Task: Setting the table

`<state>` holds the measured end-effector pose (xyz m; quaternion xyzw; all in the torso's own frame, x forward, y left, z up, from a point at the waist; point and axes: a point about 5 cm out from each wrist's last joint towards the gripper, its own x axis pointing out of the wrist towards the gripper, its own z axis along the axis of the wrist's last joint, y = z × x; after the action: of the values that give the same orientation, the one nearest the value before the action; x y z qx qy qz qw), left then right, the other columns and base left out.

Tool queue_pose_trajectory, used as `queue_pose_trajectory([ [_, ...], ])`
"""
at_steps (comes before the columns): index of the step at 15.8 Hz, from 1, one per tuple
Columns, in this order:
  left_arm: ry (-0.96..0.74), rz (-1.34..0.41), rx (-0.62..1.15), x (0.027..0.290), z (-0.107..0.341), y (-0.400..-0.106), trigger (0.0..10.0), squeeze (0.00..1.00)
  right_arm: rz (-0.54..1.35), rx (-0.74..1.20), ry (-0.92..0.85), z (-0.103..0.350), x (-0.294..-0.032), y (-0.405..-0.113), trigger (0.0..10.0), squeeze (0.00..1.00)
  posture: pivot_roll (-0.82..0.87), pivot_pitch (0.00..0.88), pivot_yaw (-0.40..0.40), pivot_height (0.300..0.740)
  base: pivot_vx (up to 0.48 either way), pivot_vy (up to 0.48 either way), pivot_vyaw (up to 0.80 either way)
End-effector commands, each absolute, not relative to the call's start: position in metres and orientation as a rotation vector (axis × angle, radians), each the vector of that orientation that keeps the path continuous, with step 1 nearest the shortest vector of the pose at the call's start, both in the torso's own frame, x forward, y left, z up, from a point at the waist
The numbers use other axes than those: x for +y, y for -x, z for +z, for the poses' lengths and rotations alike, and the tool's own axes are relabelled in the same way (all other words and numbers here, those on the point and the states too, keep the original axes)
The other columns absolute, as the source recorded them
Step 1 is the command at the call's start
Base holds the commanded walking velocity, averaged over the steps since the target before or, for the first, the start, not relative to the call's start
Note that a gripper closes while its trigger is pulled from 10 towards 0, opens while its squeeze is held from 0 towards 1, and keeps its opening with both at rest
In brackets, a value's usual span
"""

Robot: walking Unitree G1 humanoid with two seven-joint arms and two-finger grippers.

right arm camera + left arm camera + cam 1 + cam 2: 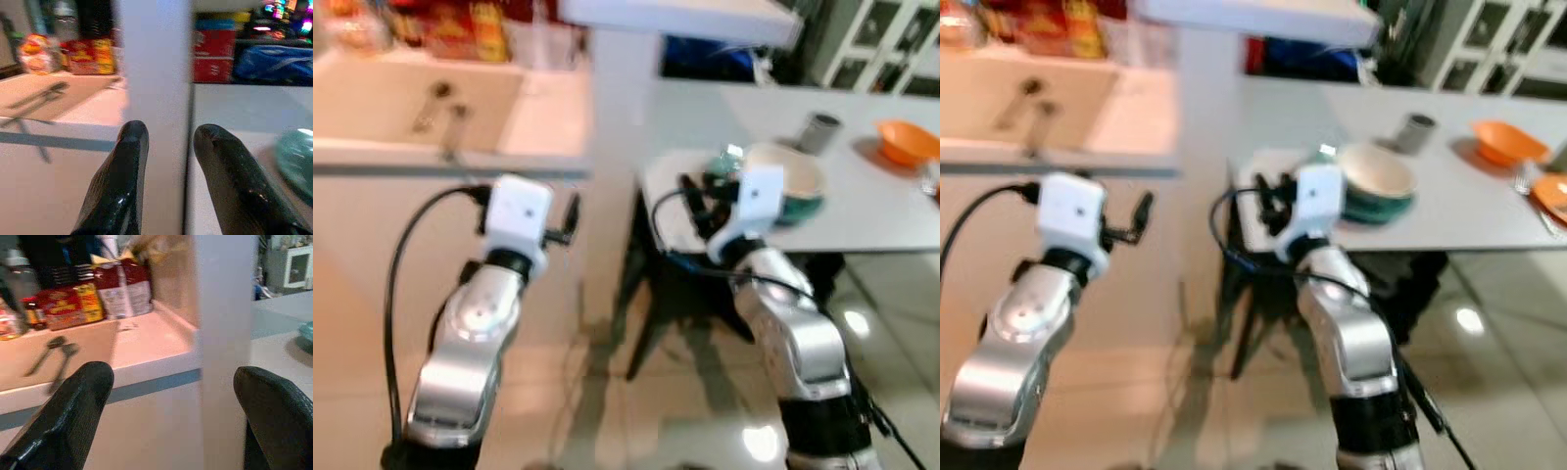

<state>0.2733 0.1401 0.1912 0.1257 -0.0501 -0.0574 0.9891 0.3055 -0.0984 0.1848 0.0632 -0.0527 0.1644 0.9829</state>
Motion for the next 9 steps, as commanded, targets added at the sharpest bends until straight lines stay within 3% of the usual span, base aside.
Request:
queue_pose_trajectory([
  [1,-0.245,-0.148,-0.119,0.128,0.194,-0.273,10.0,0.00,0.298,-0.106,-0.118,0.185,-0.110,-0.309,10.0,0.00,0.01,0.052,-0.098,0.740,0.000,0.480,0.00],
  [7,-0.261,-0.126,-0.109,0.136,0.192,-0.276,10.0,0.00,0.320,-0.102,-0.125,0.185,-0.100,-0.310,10.0,0.00,0.00,0.062,-0.096,0.740,0.000,0.480,0.00],
  [9,-0.208,-0.130,-0.107,0.131,0.195,-0.274,10.0,0.00,0.309,-0.100,-0.124,0.184,-0.104,-0.312,10.0,0.00,0.01,0.052,-0.096,0.740,0.000,0.131,0.00],
])
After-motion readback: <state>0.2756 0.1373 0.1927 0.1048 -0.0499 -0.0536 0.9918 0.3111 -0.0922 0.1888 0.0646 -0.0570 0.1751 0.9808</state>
